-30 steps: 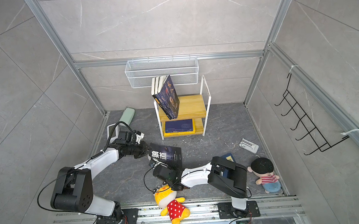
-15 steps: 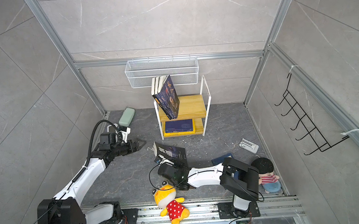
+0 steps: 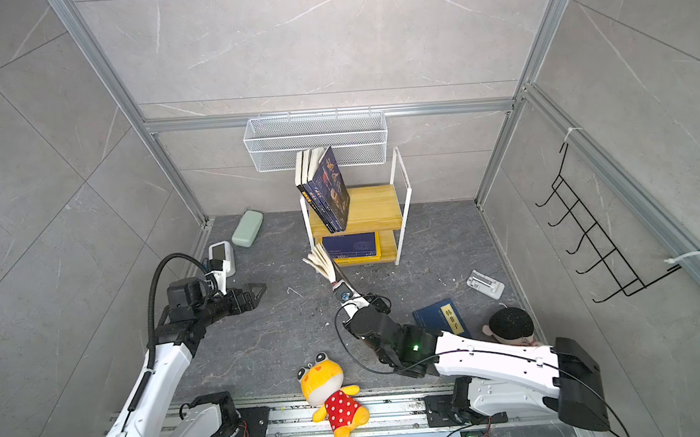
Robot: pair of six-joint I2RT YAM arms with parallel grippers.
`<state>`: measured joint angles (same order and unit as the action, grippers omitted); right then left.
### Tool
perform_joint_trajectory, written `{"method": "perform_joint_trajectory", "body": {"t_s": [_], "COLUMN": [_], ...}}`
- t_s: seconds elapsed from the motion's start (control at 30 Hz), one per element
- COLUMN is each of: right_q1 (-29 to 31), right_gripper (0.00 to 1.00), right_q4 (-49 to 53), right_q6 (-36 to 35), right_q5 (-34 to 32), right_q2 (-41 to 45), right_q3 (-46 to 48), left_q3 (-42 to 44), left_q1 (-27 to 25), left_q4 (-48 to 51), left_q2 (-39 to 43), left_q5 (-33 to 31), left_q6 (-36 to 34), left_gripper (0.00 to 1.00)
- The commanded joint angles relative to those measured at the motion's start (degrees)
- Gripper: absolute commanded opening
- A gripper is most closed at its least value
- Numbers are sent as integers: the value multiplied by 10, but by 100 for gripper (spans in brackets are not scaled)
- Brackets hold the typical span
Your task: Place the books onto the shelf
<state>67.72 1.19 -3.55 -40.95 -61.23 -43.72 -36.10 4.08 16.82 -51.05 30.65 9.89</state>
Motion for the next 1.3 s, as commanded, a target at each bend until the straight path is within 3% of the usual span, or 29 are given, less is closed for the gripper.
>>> {"method": "perform_joint_trajectory", "body": {"t_s": [0.0, 0.3, 0.53, 0.7, 0.93, 1.27], "right_q1": [-4, -43, -136, -203, -294, -333], "right_gripper": [0, 0, 0, 0, 0, 0], "right_q4": [-10, -27, -34, -92, -142, -195], "right_q6": [13, 5, 19, 1, 38, 72], "right_q5": [-37, -74, -50, -12, 58, 152], "right_q2": [32, 21, -43, -113, -222, -342], "right_q3": [-34, -140, -236, -281, -338, -386], "left_q3": [10, 47, 63, 77, 83, 82], "left_q1": [3, 31, 35, 32, 27, 24], "left_q4": [-12, -31, -51, -77, -87, -90], "left_q2": [38, 102, 119, 123, 128, 122], "left_q5": [21, 36, 54, 67, 75, 65], "left_q6": [-42, -62, -81, -86, -85, -88], "left_gripper": [100, 100, 100, 100, 100, 100]}}
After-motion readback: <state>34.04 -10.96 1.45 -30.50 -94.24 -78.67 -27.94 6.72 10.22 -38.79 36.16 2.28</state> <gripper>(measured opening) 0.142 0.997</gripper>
